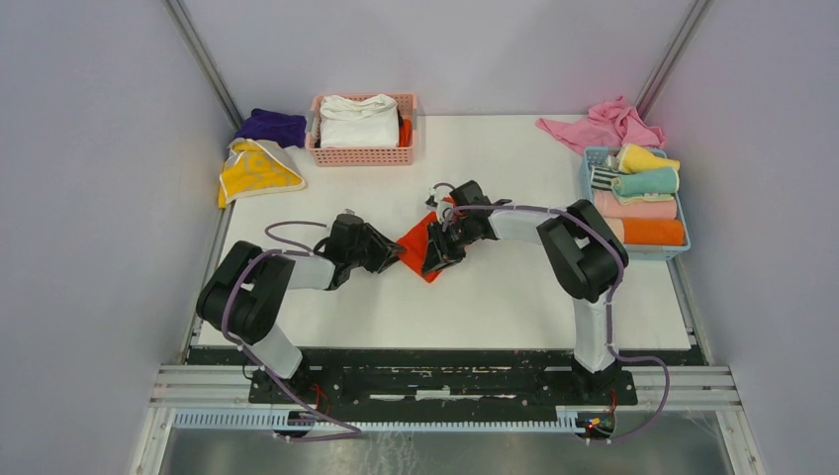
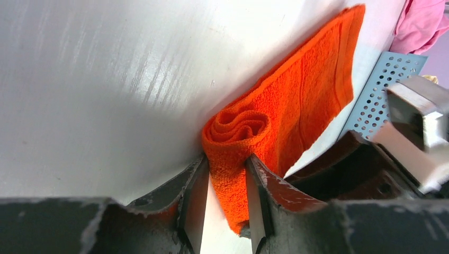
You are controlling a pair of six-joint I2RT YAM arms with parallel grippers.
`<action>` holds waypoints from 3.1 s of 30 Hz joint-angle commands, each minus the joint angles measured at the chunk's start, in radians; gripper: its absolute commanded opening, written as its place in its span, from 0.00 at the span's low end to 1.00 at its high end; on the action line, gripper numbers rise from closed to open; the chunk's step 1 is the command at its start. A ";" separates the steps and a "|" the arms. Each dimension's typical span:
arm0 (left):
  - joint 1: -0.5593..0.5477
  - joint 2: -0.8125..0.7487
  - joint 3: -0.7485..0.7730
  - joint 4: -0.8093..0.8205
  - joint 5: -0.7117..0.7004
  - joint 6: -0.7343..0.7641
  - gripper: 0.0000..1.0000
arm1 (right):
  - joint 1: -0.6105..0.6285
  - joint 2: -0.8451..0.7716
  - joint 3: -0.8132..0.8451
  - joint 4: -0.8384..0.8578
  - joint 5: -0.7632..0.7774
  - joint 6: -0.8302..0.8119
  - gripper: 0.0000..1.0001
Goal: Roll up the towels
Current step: Roll the towel at the center of the board.
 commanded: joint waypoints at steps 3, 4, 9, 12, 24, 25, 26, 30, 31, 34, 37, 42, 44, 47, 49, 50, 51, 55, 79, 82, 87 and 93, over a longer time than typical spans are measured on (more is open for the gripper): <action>0.004 0.081 -0.023 -0.158 -0.070 0.029 0.40 | 0.094 -0.237 -0.002 -0.157 0.447 -0.200 0.48; 0.003 0.083 -0.024 -0.160 -0.073 0.031 0.40 | 0.125 -0.268 -0.003 -0.169 0.541 -0.229 0.50; -0.003 0.090 -0.015 -0.177 -0.080 0.040 0.40 | 0.284 -0.363 -0.028 -0.121 0.823 -0.351 0.52; -0.003 0.091 -0.007 -0.185 -0.080 0.045 0.40 | 0.343 -0.358 -0.030 -0.086 0.861 -0.395 0.51; -0.005 0.090 -0.002 -0.193 -0.082 0.051 0.40 | 0.399 -0.214 0.007 -0.079 1.010 -0.467 0.52; -0.004 0.089 -0.002 -0.193 -0.081 0.052 0.40 | 0.401 -0.207 0.008 -0.078 1.014 -0.470 0.52; -0.005 0.089 0.000 -0.194 -0.080 0.053 0.41 | 0.401 -0.195 0.008 -0.077 1.018 -0.474 0.52; -0.005 0.091 0.004 -0.201 -0.081 0.057 0.41 | 0.402 -0.142 0.025 -0.096 1.028 -0.486 0.53; -0.006 0.091 0.006 -0.204 -0.081 0.058 0.41 | 0.401 -0.127 0.029 -0.102 1.030 -0.488 0.53; -0.005 0.091 0.008 -0.207 -0.083 0.062 0.41 | 0.402 -0.083 0.032 -0.113 1.029 -0.486 0.53; -0.006 0.090 0.009 -0.207 -0.083 0.062 0.41 | 0.399 -0.033 0.049 -0.151 1.028 -0.476 0.51; -0.003 0.046 0.001 -0.224 -0.088 0.061 0.44 | 0.396 -0.013 0.047 -0.181 0.962 -0.449 0.35; -0.003 -0.003 -0.012 -0.242 -0.109 0.064 0.47 | 0.393 -0.033 0.044 -0.183 0.894 -0.437 0.25; 0.008 -0.102 -0.038 -0.297 -0.140 0.076 0.52 | 0.381 -0.072 0.043 -0.182 0.733 -0.408 0.16; 0.013 -0.183 -0.052 -0.341 -0.161 0.088 0.55 | 0.372 -0.099 0.042 -0.173 0.609 -0.378 0.08; 0.013 -0.227 -0.060 -0.363 -0.172 0.095 0.57 | 0.368 -0.110 0.040 -0.163 0.545 -0.362 0.05; 0.014 -0.270 -0.067 -0.383 -0.178 0.101 0.58 | 0.363 -0.122 0.035 -0.149 0.489 -0.344 0.02; 0.016 -0.430 -0.080 -0.501 -0.206 0.122 0.63 | 0.331 -0.166 -0.011 -0.042 0.291 -0.244 0.00; 0.013 -0.512 -0.061 -0.497 -0.055 0.098 0.69 | 0.059 -0.014 -0.299 0.661 -0.125 0.475 0.02; 0.013 -0.466 -0.044 -0.469 -0.045 0.100 0.69 | 0.038 0.021 -0.302 0.663 -0.123 0.501 0.02; 0.014 -0.392 -0.008 -0.417 -0.020 0.103 0.68 | 0.008 0.076 -0.307 0.697 -0.142 0.557 0.02; 0.014 -0.313 0.034 -0.374 -0.015 0.109 0.68 | -0.016 0.116 -0.291 0.658 -0.142 0.556 0.03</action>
